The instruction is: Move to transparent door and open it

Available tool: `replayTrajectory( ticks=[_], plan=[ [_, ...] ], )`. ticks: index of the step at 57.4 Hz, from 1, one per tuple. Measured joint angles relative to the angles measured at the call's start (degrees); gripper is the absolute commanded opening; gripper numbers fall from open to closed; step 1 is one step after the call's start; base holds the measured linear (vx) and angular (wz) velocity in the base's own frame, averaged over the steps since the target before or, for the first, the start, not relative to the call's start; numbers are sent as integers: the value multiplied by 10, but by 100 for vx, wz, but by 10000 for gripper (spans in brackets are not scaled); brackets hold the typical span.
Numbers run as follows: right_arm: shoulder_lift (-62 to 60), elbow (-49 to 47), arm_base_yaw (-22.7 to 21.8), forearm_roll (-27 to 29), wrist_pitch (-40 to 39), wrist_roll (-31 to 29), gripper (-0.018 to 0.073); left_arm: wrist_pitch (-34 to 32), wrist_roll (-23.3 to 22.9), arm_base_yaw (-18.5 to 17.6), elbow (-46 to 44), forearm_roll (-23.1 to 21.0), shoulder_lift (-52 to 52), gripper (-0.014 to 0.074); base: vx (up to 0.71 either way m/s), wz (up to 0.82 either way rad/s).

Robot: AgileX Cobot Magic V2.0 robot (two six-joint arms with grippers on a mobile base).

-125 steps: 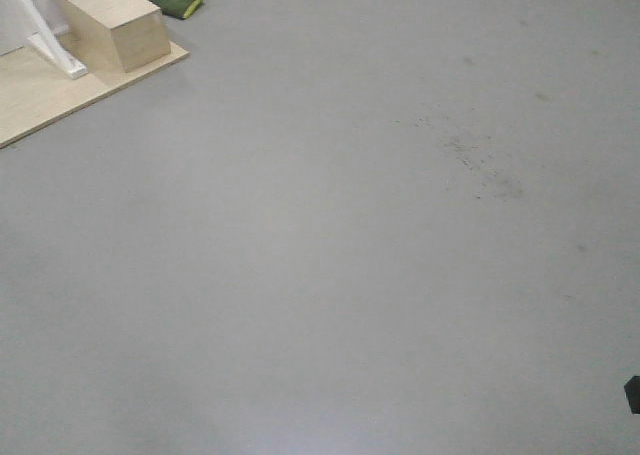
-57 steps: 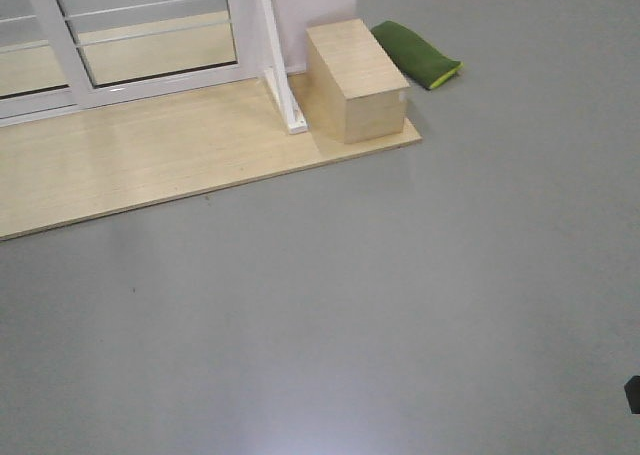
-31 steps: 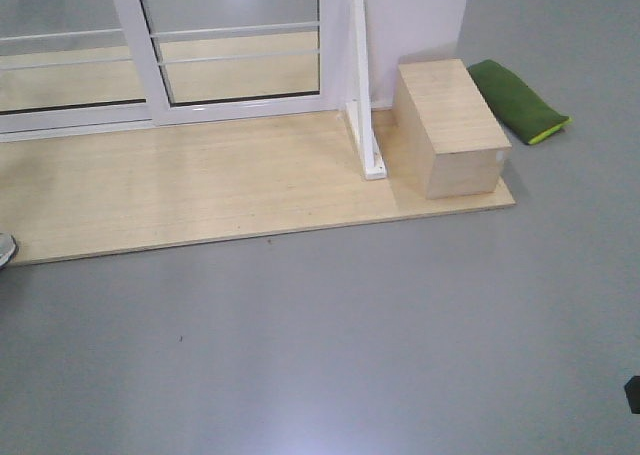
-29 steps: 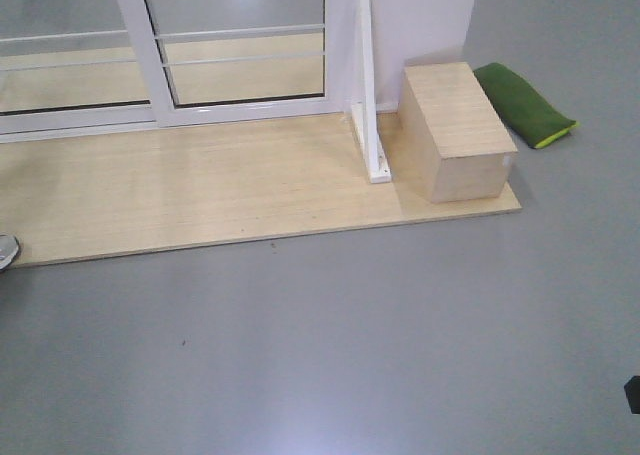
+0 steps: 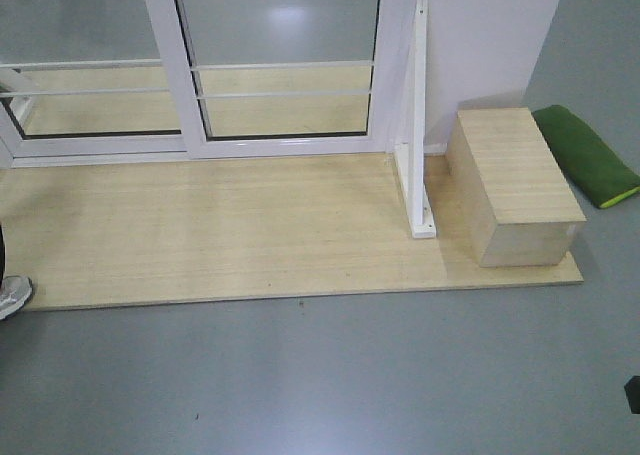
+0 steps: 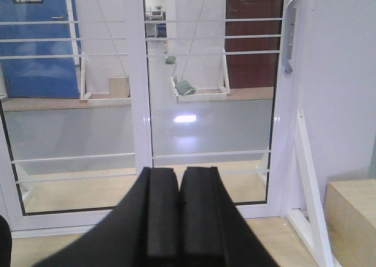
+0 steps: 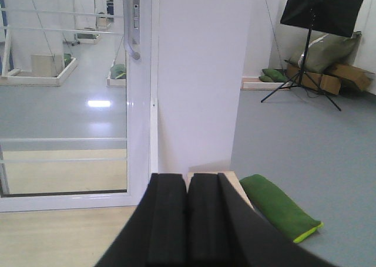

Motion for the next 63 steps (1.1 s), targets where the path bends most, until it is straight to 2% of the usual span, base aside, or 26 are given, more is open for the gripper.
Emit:
replayTrajectory(
  ticks=[63],
  plan=[
    [0,0,0,0,0,0,-5,0,0,0,0,0,0,-6,44,6]
  ],
)
